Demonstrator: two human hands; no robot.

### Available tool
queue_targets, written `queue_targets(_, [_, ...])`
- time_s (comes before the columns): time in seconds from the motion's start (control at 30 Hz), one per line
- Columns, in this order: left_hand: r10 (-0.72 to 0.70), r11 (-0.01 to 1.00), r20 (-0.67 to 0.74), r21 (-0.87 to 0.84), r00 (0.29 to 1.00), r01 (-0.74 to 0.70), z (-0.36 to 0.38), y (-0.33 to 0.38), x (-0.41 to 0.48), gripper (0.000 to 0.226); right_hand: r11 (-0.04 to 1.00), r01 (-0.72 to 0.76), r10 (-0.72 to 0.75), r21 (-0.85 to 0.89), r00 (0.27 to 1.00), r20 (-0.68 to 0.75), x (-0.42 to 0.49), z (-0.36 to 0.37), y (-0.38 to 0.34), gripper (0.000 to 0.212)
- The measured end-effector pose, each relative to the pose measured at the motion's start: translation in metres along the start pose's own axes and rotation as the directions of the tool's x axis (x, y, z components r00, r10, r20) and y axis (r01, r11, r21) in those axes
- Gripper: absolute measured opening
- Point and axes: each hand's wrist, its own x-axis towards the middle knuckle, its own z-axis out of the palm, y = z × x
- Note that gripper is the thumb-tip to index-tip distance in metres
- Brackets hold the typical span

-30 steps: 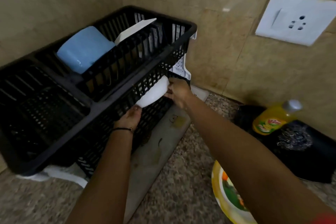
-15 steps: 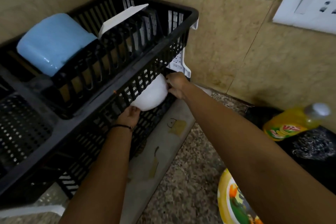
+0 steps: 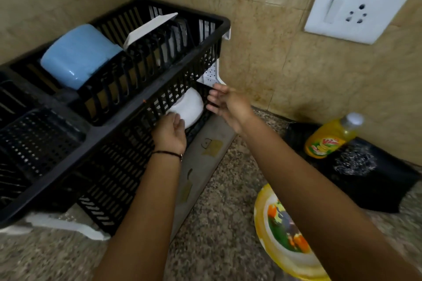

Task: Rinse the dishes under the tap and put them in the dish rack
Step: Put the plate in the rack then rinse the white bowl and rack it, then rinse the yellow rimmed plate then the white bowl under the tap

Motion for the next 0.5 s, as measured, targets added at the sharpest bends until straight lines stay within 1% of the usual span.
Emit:
queue_targets(0.03, [0.0, 0.999, 0.008, -0.047, 1.0, 0.0, 0.001, -0.003, -0.011, 0.017, 0.998, 0.034, -0.034, 0.06, 0.999, 0.009, -0.027, -0.009, -0.003, 0.028])
queue_targets(0.07, [0.007, 1.0, 0.073, -0.007, 0.997, -0.007, 0.0, -0.011, -0.025, 0.019, 0.991, 0.052, -0.053, 0.12, 0.999, 0.006, -0.054, -0.019, -0.002, 0.025])
queue_targets(0.1, [-0.022, 0.999, 0.191, -0.036, 0.981, 0.029, -0.001, -0.019, -0.046, 0.019, 0.986, 0.051, -0.052, 0.159, 0.999, 0.001, -0.08, -0.031, 0.0, 0.023])
queue_targets(0.17, [-0.062, 0.995, 0.329, -0.051, 0.942, 0.083, -0.014, -0.042, -0.083, 0.016, 0.981, 0.063, -0.058, 0.182, 0.998, -0.032, -0.134, -0.061, 0.012, 0.018])
queue_targets(0.2, [-0.056, 0.998, 0.36, 0.005, 0.931, 0.059, -0.023, -0.058, -0.099, 0.016, 0.985, 0.077, -0.066, 0.153, 0.995, -0.076, -0.158, -0.078, 0.021, 0.017])
queue_targets(0.23, [-0.063, 0.998, 0.376, 0.049, 0.924, 0.048, -0.036, -0.074, -0.112, 0.016, 0.989, 0.099, -0.083, 0.106, 0.986, -0.146, -0.18, -0.097, 0.031, 0.017])
queue_targets(0.27, [-0.056, 0.991, 0.388, 0.135, 0.92, 0.004, -0.047, -0.088, -0.124, 0.016, 0.991, 0.122, -0.107, 0.051, 0.968, -0.227, -0.197, -0.114, 0.041, 0.018])
queue_targets(0.3, [-0.055, 0.972, 0.37, 0.231, 0.927, -0.035, -0.058, -0.104, -0.135, 0.017, 0.99, 0.143, -0.132, 0.012, 0.943, -0.306, -0.213, -0.132, 0.051, 0.018])
queue_targets(0.37, [-0.065, 0.884, 0.332, 0.457, 0.941, -0.1, -0.077, -0.131, -0.15, 0.03, 0.989, 0.145, -0.14, -0.02, 0.901, -0.41, -0.237, -0.164, 0.069, 0.018])
queue_targets(0.4, [-0.087, 0.841, 0.309, 0.533, 0.947, -0.097, -0.084, -0.141, -0.155, 0.036, 0.992, 0.123, -0.117, -0.015, 0.89, -0.44, -0.247, -0.176, 0.075, 0.017])
queue_targets(0.43, [-0.124, 0.814, 0.313, 0.575, 0.942, -0.084, -0.088, -0.148, -0.159, 0.036, 0.995, 0.097, -0.085, 0.004, 0.887, -0.454, -0.254, -0.185, 0.079, 0.017])
queue_targets(0.5, [-0.193, 0.786, 0.355, 0.614, 0.915, -0.072, -0.096, -0.161, -0.164, 0.031, 0.996, 0.079, -0.053, 0.037, 0.881, -0.47, -0.267, -0.202, 0.086, 0.018])
